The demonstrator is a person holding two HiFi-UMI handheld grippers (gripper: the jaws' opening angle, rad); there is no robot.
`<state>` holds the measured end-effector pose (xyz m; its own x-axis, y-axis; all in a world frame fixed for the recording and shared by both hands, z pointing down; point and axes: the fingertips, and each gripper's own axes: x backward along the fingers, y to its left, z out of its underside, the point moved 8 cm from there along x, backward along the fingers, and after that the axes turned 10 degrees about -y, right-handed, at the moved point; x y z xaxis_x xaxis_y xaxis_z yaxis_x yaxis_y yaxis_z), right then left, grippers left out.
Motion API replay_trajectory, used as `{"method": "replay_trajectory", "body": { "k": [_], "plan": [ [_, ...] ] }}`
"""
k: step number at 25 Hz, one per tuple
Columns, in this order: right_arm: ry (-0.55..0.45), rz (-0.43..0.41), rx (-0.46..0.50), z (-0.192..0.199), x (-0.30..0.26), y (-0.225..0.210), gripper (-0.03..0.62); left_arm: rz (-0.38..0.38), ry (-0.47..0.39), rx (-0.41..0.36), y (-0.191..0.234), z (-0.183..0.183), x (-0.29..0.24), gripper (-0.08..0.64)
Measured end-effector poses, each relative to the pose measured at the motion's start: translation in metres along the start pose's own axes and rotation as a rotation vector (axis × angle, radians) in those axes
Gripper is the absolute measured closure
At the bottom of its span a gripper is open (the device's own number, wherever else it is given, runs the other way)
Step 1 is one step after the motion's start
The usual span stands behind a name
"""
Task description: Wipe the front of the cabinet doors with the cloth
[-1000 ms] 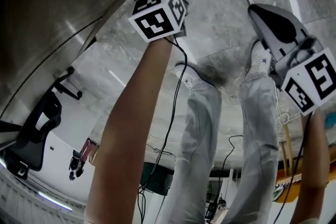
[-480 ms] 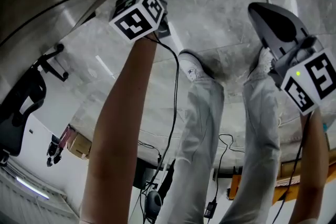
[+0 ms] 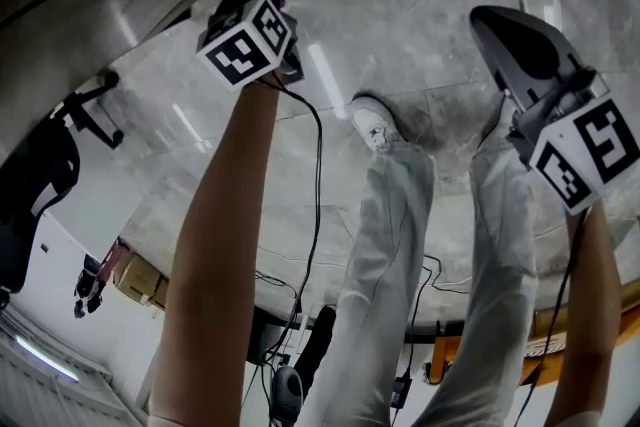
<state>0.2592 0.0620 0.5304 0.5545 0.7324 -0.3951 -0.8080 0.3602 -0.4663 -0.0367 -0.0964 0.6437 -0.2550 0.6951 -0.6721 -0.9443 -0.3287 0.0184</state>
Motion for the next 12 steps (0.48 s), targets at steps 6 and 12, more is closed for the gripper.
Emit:
{"method": "replay_trajectory", "body": {
  "k": [6,12],
  "plan": [
    [-0.022,0.027,-0.018,-0.029,-0.001,0.038,0.565,0.082,-0.042,0.141,-0.018,0.002,0.065,0.485],
    [-0.051,0.028,-0.016,-0.084,0.006,0.077,0.565,0.122,-0.127,0.123,-0.011,-0.044,0.14,0.485]
  ]
}}
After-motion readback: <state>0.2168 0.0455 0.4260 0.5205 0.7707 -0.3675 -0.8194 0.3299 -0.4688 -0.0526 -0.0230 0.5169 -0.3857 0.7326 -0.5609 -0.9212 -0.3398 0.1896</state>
